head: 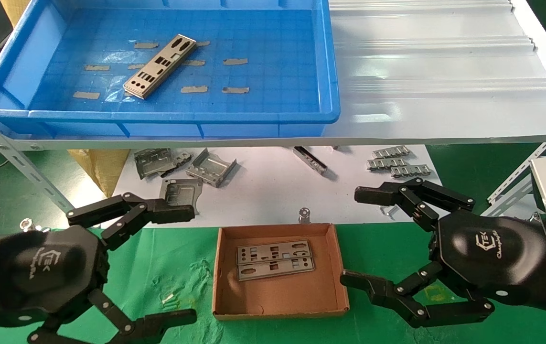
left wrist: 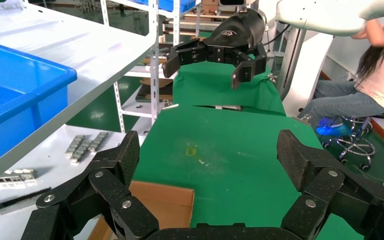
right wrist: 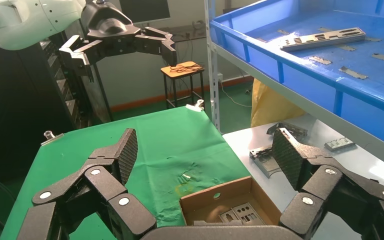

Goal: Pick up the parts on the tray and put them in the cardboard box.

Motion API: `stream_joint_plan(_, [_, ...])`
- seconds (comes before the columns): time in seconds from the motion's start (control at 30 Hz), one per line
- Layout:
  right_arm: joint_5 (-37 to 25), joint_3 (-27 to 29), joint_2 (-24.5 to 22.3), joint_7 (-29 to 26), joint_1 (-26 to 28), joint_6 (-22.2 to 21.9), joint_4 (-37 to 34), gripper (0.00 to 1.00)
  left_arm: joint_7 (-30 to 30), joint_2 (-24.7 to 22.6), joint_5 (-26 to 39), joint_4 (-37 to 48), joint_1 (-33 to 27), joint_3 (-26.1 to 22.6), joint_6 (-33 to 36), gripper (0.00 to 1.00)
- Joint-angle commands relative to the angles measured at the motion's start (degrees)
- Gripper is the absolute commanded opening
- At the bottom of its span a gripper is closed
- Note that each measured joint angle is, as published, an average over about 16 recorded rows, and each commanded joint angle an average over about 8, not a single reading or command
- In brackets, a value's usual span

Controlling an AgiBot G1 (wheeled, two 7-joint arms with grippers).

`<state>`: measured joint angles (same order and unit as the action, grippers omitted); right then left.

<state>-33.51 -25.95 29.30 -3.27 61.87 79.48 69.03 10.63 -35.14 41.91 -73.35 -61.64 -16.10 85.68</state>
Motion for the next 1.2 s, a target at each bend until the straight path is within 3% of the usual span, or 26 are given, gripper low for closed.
stream_joint_plan(0.03, [0.0, 0.0, 0.0, 0.0, 0.0, 0.0, 0.0, 1.0, 0.0, 0.0, 0.0, 0.0, 0.0, 0.0, 0.0, 1.0])
stream_joint_plan(1.2, [0.0, 0.0, 0.0, 0.0, 0.0, 0.0, 0.0, 1.0, 0.0, 0.0, 0.0, 0.0, 0.0, 0.0, 0.0, 1.0])
